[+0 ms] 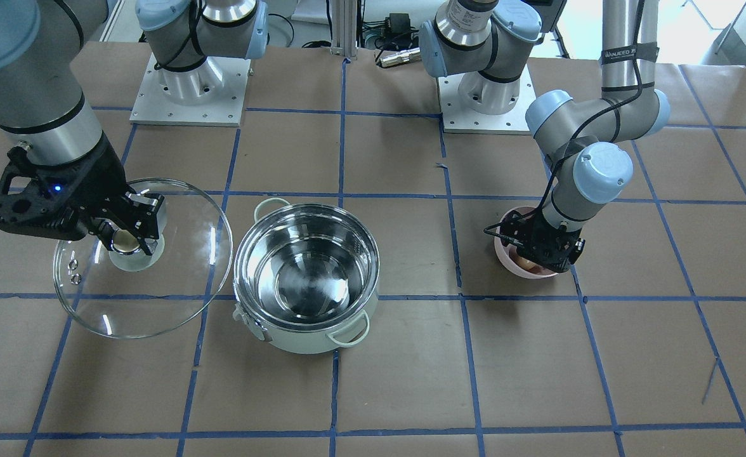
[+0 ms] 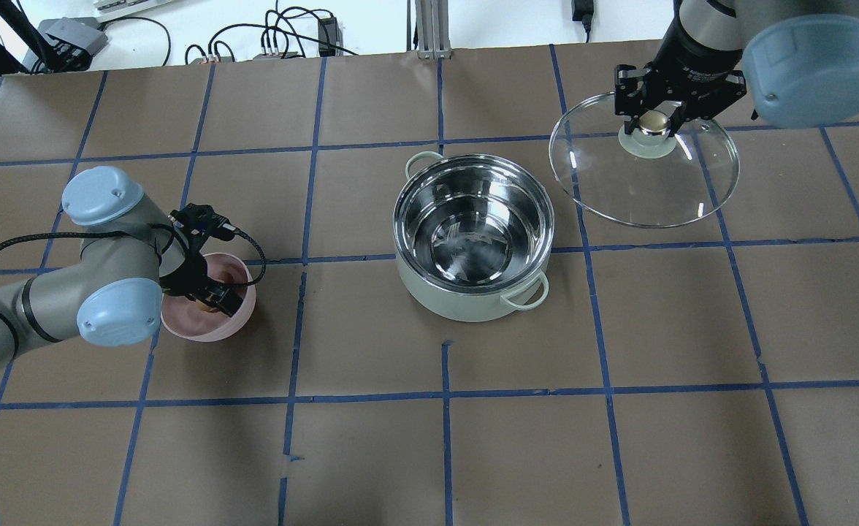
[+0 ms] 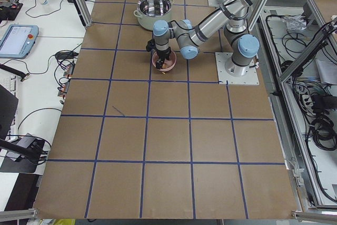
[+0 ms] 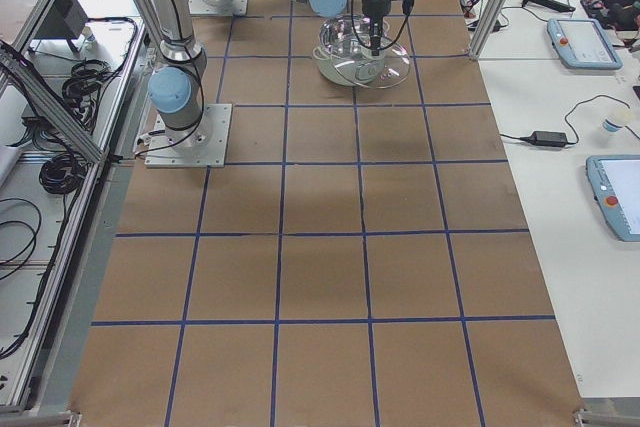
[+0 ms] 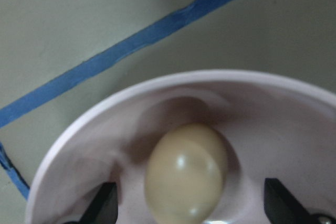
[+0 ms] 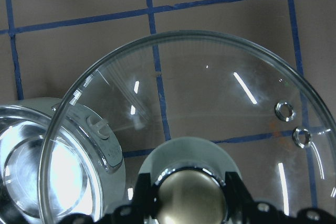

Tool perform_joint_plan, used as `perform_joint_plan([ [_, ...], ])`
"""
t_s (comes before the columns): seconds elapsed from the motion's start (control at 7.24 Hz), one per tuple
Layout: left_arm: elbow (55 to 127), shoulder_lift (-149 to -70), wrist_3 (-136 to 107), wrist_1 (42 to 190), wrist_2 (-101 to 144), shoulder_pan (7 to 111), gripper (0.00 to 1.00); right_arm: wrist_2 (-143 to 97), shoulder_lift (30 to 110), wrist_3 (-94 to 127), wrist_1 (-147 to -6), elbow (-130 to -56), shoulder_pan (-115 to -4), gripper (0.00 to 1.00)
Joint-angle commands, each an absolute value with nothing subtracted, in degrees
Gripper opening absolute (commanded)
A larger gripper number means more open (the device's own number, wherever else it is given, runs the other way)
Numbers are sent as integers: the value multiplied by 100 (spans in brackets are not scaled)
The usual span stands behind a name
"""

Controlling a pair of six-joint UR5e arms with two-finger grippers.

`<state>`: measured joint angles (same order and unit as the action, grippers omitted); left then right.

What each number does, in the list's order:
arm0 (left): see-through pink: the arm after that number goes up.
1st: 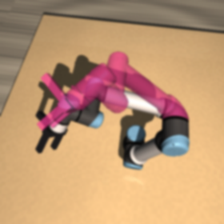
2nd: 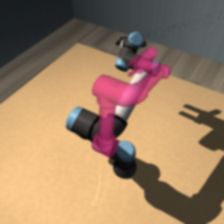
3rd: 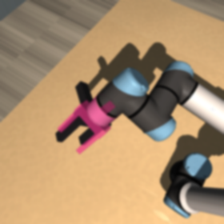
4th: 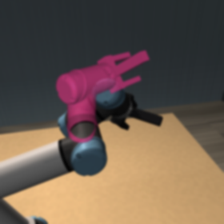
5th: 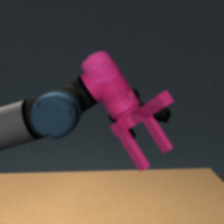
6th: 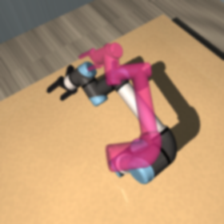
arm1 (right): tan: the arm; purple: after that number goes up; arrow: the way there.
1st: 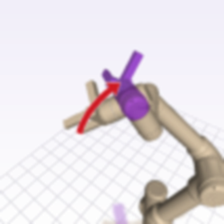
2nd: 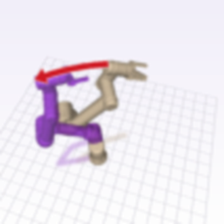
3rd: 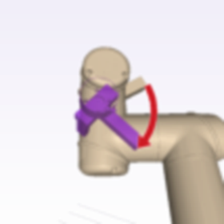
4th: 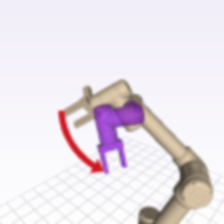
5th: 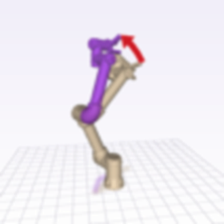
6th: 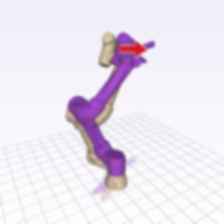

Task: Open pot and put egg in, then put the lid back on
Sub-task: 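Close the left gripper around the brown egg in the pink bowl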

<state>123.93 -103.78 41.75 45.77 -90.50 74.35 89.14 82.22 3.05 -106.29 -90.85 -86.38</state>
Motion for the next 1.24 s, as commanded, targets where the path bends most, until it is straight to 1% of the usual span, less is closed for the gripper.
perform_joint_plan([
  [0.0, 12393, -10319, 4149, 4579, -9009, 7444, 99, 8912, 8226, 167, -10617, -9123, -8526, 35],
  [0.41, 12401, -10327, 3665, 4632, -8815, 7550, 98, 8895, 8227, 123, -10573, -9123, -8499, 36],
  [0.55, 12401, -10353, 3656, 4632, -8798, 7550, 95, 8903, 8227, 53, -10573, -9132, -8490, 36],
  [0.97, 12401, -10380, 3639, 4623, -8798, 7550, 77, 8895, 8227, 35, -10582, -9220, -8490, 36],
  [1.11, 12401, -10380, 3639, 4614, -8798, 7550, 74, 8895, 8227, 35, -10582, -9220, -8490, 36],
])
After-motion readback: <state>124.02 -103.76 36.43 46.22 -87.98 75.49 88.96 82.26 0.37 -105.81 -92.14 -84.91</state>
